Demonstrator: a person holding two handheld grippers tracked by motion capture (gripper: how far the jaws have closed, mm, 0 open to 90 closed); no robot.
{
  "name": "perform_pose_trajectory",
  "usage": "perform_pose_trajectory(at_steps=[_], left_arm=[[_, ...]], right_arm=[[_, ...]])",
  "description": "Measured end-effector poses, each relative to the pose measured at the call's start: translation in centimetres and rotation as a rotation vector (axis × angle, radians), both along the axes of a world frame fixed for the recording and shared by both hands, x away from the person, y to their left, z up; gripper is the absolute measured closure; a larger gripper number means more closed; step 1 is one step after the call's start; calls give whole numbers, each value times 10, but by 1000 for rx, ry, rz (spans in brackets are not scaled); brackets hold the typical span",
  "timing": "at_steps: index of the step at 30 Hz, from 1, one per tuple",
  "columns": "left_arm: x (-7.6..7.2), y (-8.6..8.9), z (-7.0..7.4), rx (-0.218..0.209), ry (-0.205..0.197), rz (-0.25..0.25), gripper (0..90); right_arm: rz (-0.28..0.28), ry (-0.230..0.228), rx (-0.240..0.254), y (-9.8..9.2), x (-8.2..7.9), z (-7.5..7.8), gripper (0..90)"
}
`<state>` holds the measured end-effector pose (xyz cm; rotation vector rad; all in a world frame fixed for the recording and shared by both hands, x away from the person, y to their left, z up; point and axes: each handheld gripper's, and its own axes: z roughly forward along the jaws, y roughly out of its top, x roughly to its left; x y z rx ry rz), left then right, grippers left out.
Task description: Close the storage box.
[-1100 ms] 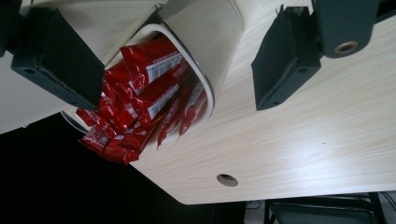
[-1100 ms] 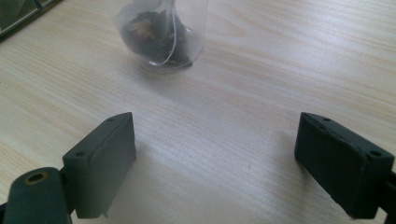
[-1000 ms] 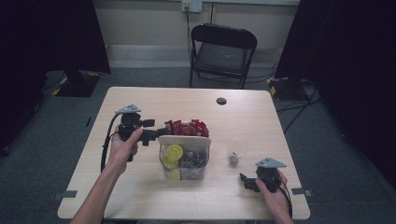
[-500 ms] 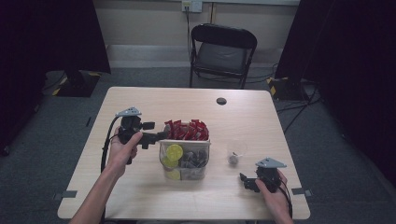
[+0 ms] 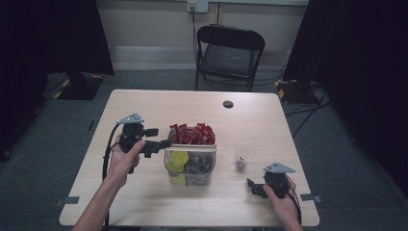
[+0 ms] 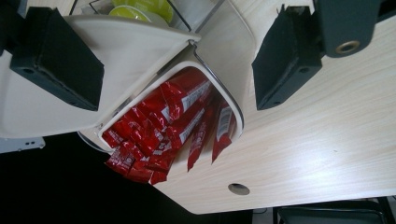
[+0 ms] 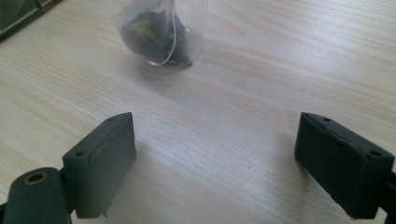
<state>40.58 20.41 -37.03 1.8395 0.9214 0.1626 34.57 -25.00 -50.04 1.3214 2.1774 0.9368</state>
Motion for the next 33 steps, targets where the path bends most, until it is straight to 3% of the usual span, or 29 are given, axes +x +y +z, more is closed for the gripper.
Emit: perform_pose_trajectory(at_steps=[10, 17, 28, 33], left_arm=[[-3, -2, -5, 8, 11, -8, 160], [-7, -1, -8, 46, -3, -22, 160], [-8, -6, -23, 64, 28, -39, 158], [-7, -8, -31, 101, 40, -40, 158]], right_arm=[[0, 0, 0, 0, 0, 0, 120], [0, 0, 0, 0, 0, 0, 121], [0, 0, 0, 0, 0, 0, 121], [1, 0, 0, 0, 0, 0, 120]])
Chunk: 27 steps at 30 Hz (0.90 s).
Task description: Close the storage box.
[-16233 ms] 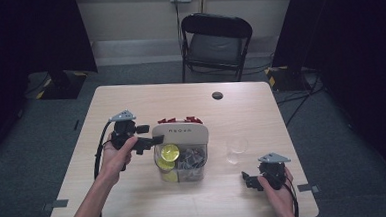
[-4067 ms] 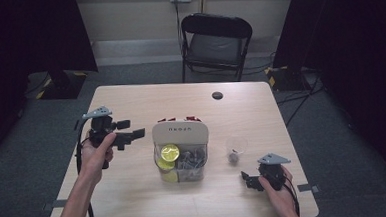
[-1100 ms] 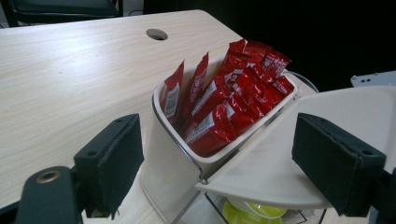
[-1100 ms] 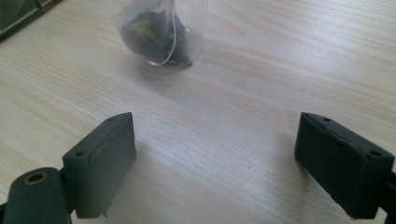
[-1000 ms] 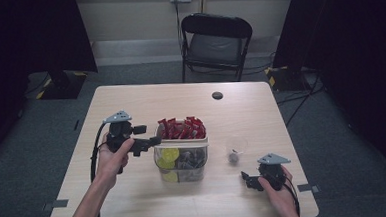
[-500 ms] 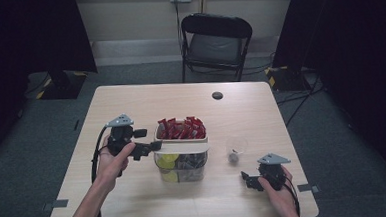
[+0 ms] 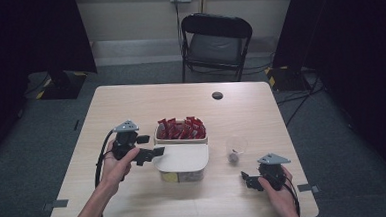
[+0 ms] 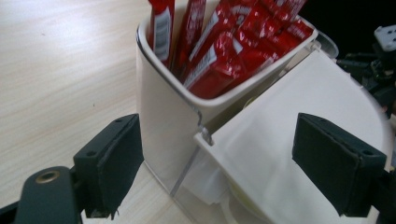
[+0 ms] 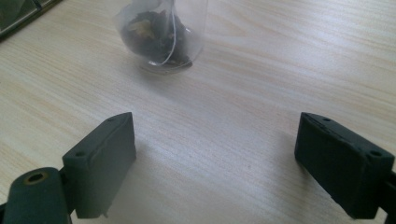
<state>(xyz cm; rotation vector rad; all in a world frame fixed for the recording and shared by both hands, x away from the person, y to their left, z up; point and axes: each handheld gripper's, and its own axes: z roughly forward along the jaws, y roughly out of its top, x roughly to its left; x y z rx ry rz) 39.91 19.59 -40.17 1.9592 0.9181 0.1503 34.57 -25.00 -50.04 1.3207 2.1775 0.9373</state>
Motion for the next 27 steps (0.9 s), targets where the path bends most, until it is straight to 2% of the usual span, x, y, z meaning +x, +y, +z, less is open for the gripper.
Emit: perform_pose_trajectory(at_steps=[1, 3, 5, 7, 9, 11, 14, 15, 19, 22, 24, 27], left_arm=[[0, -1, -1, 26, -6, 4, 158], [0, -1, -4, 14, 7, 3, 158], [-1, -3, -5, 34, 0, 2, 158], [-2, -5, -5, 31, 6, -11, 157], [-3, -6, -4, 49, -11, -9, 153], [-4, -6, -3, 51, -11, -10, 157], [-5, -4, -1, 19, -8, -16, 157], [-6, -1, 0, 25, -13, -17, 157], [-7, 7, 2, -4, -10, -8, 156], [-9, 14, 2, -6, -13, 5, 156], [-12, 18, 3, -17, -32, 17, 157], [-16, 24, 3, -7, -36, 28, 156]], right_arm=[[0, 0, 0, 0, 0, 0, 121], [0, 0, 0, 0, 0, 0, 121], [0, 0, 0, 0, 0, 0, 121], [0, 0, 0, 0, 0, 0, 121], [0, 0, 0, 0, 0, 0, 121], [0, 0, 0, 0, 0, 0, 121], [0, 0, 0, 0, 0, 0, 121], [0, 0, 0, 0, 0, 0, 120], [0, 0, 0, 0, 0, 0, 121], [0, 0, 0, 0, 0, 0, 121], [0, 0, 0, 0, 0, 0, 120], [0, 0, 0, 0, 0, 0, 121]])
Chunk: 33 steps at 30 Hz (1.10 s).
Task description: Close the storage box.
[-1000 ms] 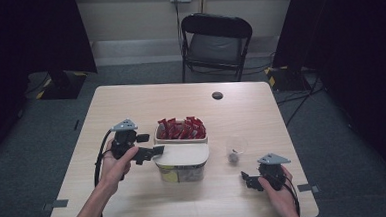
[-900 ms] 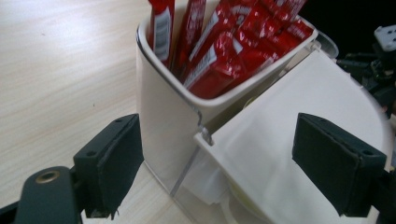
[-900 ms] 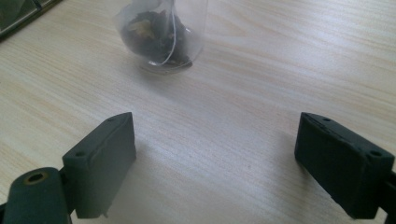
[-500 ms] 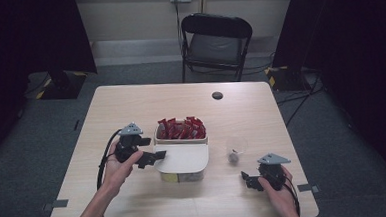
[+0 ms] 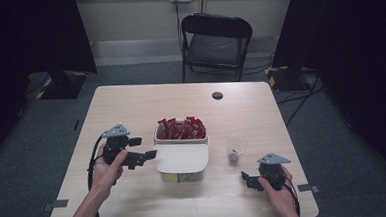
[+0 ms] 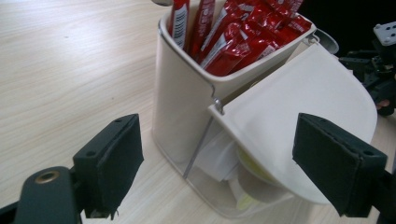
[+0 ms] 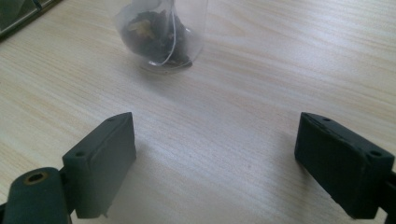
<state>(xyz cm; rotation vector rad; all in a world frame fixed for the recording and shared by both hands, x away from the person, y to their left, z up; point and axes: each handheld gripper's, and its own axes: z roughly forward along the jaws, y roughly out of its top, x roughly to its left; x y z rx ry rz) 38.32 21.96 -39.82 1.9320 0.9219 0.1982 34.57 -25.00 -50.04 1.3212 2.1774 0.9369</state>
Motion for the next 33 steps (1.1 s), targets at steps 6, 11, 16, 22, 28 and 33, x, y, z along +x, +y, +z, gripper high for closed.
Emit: perform_pose_trajectory(at_steps=[6, 11, 16, 22, 28, 33], left_arm=[[-5, 14, -2, 24, -9, 45, 156], [-7, 28, -8, 37, 2, 80, 156], [-10, 43, -13, 41, 10, 120, 157], [-12, 59, -23, 49, 35, 160, 158], [-14, 63, -37, 112, 56, 171, 158], [-18, 63, -49, 151, 81, 174, 157]], right_arm=[[0, 0, 0, 0, 0, 0, 120], [0, 0, 0, 0, 0, 0, 121], [0, 0, 0, 0, 0, 0, 121], [0, 0, 0, 0, 0, 0, 121], [0, 0, 0, 0, 0, 0, 121], [0, 0, 0, 0, 0, 0, 121]])
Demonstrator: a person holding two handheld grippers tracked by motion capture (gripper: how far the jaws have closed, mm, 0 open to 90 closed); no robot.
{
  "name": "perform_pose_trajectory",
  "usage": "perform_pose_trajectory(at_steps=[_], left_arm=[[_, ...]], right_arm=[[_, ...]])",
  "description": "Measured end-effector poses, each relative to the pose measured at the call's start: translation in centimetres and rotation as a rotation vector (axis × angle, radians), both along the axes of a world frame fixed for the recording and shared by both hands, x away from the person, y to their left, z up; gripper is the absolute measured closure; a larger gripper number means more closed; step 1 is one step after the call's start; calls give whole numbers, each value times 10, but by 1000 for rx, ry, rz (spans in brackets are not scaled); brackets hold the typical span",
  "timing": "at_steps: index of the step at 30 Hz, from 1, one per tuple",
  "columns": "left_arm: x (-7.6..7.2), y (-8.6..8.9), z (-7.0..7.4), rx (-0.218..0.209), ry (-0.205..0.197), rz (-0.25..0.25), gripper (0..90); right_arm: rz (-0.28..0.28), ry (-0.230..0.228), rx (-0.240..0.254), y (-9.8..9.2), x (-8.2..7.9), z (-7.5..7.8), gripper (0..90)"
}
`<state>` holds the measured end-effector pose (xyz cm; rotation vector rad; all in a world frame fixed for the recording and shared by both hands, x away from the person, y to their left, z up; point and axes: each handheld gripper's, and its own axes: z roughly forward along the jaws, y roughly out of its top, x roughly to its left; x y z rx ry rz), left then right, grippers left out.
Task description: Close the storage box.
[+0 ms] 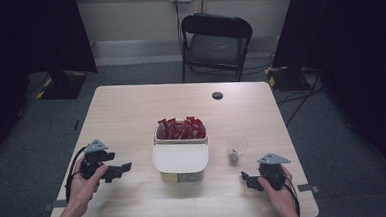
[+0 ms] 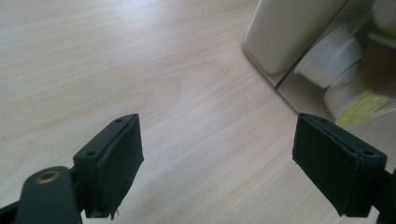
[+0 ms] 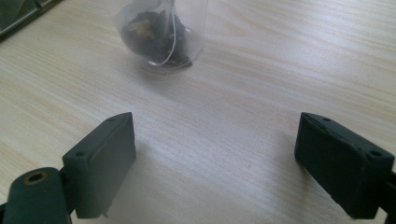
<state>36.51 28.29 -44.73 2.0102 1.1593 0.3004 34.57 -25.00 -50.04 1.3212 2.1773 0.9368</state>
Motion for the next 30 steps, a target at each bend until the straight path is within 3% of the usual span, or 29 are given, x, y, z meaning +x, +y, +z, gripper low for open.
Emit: perform_pose_trajectory(at_steps=[10, 17, 20, 22, 23, 26, 30], left_arm=[[1, 6, -25, 12, 63, 26, 158], [4, 3, -41, 69, 76, 39, 159], [3, 0, -43, 77, 43, 46, 154], [1, -4, -47, 142, -11, 14, 147], [-1, -7, -51, 163, -57, 31, 145], [-1, -10, -55, 149, -78, 44, 79], [2, -10, -55, 159, -74, 40, 35]], right_arm=[[-1, -2, -1, 0, 0, 0, 120], [-1, -1, 0, 0, 0, 0, 121], [-1, -1, 0, 0, 0, 0, 121], [0, -2, -1, 0, 0, 0, 121], [-1, -1, 0, 0, 0, 0, 121], [0, -3, -1, 0, 0, 0, 121], [-2, 0, 0, 0, 0, 0, 117]])
